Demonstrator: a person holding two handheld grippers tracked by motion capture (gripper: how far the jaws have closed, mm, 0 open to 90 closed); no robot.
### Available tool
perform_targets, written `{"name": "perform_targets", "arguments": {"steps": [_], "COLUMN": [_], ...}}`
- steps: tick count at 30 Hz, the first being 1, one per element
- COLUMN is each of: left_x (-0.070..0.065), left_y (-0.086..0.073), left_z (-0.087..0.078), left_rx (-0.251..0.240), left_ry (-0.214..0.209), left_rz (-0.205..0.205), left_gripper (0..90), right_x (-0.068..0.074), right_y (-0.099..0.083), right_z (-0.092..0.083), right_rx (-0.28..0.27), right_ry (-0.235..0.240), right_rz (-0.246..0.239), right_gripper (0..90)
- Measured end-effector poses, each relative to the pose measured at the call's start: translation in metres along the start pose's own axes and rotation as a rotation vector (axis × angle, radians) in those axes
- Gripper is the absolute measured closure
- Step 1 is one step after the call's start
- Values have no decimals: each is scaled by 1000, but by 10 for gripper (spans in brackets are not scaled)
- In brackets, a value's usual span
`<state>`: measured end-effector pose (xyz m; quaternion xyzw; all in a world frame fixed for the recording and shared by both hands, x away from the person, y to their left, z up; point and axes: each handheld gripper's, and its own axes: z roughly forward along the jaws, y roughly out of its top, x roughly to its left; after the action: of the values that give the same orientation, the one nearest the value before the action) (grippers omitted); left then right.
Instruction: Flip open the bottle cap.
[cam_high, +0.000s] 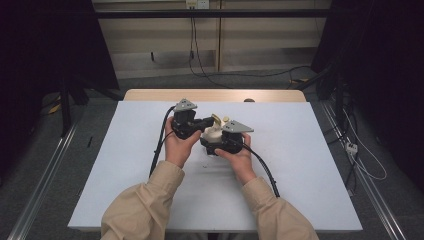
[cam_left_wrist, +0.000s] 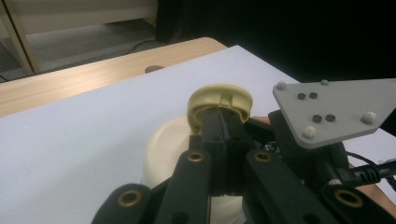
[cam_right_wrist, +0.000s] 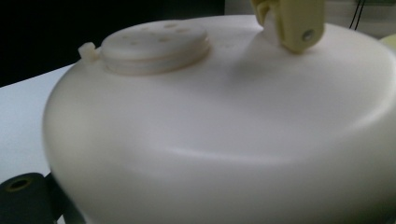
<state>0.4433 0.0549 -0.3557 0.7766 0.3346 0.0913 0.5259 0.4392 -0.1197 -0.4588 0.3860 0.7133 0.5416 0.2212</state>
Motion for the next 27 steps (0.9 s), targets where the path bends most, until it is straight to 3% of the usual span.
{"name": "perform_targets", "arguments": {"steps": [27], "left_x": [3], "left_y": [8], "left_z": [8], "left_rx": [-5], "left_ry": [4], "left_rz": [1], "left_gripper": [900], "right_x": [0], "right_y": [0], "right_z": [0], "right_rx": [-1], "right_ry": [-2], "right_rz": [1], "right_gripper": [65]}}
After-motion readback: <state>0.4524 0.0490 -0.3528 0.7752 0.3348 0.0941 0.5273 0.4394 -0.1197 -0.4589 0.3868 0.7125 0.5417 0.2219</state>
